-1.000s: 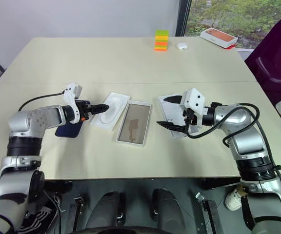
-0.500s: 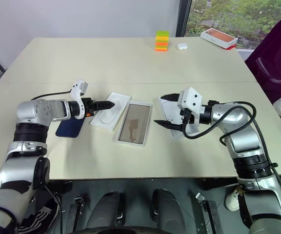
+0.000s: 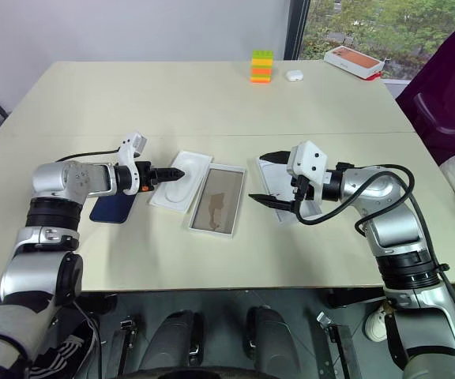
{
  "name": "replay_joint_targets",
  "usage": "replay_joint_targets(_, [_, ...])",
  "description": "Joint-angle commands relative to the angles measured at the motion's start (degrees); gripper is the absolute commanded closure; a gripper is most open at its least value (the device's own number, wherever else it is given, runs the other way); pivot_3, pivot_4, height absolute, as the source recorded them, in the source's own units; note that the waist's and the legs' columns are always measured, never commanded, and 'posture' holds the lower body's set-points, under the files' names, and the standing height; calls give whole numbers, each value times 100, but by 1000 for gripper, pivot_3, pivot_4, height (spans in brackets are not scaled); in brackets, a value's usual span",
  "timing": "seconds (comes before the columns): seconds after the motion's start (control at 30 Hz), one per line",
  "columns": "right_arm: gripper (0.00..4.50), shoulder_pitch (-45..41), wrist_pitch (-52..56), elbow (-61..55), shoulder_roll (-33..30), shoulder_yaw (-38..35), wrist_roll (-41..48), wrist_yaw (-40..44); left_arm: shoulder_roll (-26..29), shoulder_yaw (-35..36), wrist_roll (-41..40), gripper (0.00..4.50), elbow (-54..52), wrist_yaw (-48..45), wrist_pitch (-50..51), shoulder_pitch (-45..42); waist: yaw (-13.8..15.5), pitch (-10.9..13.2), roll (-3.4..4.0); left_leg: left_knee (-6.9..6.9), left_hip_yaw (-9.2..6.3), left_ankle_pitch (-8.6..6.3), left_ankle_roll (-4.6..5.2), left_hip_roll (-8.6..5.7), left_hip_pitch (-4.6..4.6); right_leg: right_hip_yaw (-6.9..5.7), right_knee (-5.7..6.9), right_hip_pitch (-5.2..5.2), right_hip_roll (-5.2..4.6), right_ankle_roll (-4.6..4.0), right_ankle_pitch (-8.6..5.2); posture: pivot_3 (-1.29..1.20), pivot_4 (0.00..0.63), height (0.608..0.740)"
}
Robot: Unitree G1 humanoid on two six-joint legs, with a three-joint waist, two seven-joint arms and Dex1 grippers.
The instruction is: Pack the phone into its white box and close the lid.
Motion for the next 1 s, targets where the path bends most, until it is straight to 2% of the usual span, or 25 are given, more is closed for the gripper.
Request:
replay_joint_targets(0.03, [0,-155,-25,-163,34,-59,50,-42,-25,-255,126,1906,69,-44,250,280,-1,0,0,0,0,0,0,0,0,0,0,0,0,0,0,0,150,740])
replay_joint_targets(0.1, [0,-165,-12,-179,37,-60,58,-47,-18,-279,186,2491,61,-19,229,338,-1,-1,1,0,0,0,0,0,1,0,0,0,0,0,0,0,150,740])
replay_joint_targets(0.23, [0,-187,3,-199,31,-65,65,-57,-1,-228,193,4478,20,-28,295,421,4,-2,1,0,0,0,0,0,1,0,0,1,-1,1,-1,0,150,740])
replay_joint_targets(0.33, [0,-175,23,-235,23,-73,74,-61,10,-140,173,4478,-41,23,355,474,-3,-2,1,0,0,0,0,0,2,0,0,3,-1,1,-1,0,150,740])
replay_joint_targets(0.43, [0,-149,12,-243,5,-87,57,-69,27,248,-49,4478,-101,46,571,512,-11,-2,1,-1,-1,0,0,0,3,0,0,3,0,1,-1,0,150,740])
replay_joint_targets(0.73, [0,14,66,-238,-97,-159,172,74,-205,1909,-963,4478,-543,573,1692,463,-28,-1,0,-1,-4,0,1,1,1,-1,0,1,0,2,-1,0,150,740])
replay_joint_targets(0.9, [0,301,181,-159,-392,-354,480,527,-488,1982,-1040,4478,-1502,1111,2319,377,9,0,-2,1,-7,0,0,-2,-5,-4,-1,0,-5,2,-1,0,150,740])
replay_joint_targets(1.0, [0,567,-104,-89,-592,-571,612,819,-769,1662,-1127,4478,-2283,1280,2618,383,12,0,-3,1,-9,0,0,-8,-5,-5,-3,4,-12,6,-3,0,150,740])
